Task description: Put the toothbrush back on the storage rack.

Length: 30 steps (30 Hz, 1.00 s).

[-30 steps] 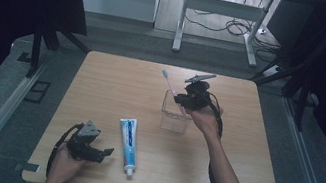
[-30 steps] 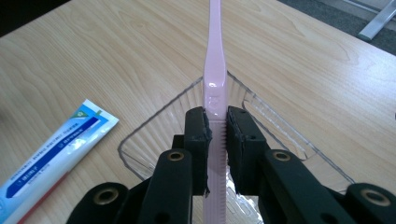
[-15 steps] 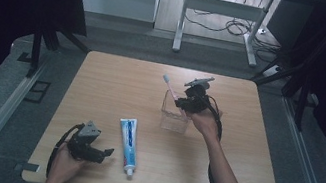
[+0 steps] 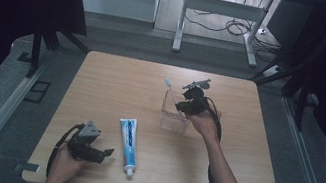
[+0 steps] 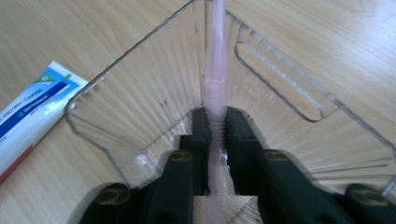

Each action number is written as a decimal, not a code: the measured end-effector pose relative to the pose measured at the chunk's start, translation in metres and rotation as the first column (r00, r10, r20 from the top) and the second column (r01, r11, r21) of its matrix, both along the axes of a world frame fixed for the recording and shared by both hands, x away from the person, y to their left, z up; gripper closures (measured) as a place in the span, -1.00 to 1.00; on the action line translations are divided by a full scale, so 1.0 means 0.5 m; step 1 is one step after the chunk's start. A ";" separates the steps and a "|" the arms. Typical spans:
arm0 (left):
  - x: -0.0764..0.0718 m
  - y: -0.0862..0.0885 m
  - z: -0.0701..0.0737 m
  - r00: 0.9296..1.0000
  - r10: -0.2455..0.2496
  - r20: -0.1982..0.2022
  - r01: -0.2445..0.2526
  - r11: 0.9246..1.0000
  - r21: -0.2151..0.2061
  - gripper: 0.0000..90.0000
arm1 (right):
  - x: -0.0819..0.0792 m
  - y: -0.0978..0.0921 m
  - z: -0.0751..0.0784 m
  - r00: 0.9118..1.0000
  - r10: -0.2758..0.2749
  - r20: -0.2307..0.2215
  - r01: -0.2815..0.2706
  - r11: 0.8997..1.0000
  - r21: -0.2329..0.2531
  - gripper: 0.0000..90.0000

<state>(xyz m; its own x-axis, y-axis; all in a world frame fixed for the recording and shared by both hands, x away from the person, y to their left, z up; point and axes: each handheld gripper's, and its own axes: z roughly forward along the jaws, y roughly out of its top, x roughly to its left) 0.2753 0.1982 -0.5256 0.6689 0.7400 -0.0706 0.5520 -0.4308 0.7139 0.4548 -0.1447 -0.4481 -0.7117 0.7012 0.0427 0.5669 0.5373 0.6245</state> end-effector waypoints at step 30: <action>0.000 -0.004 0.002 1.000 -0.008 -0.006 0.008 1.000 -0.008 -0.71 | -0.047 -0.009 0.031 0.998 0.054 0.040 -0.054 0.999 0.003 0.09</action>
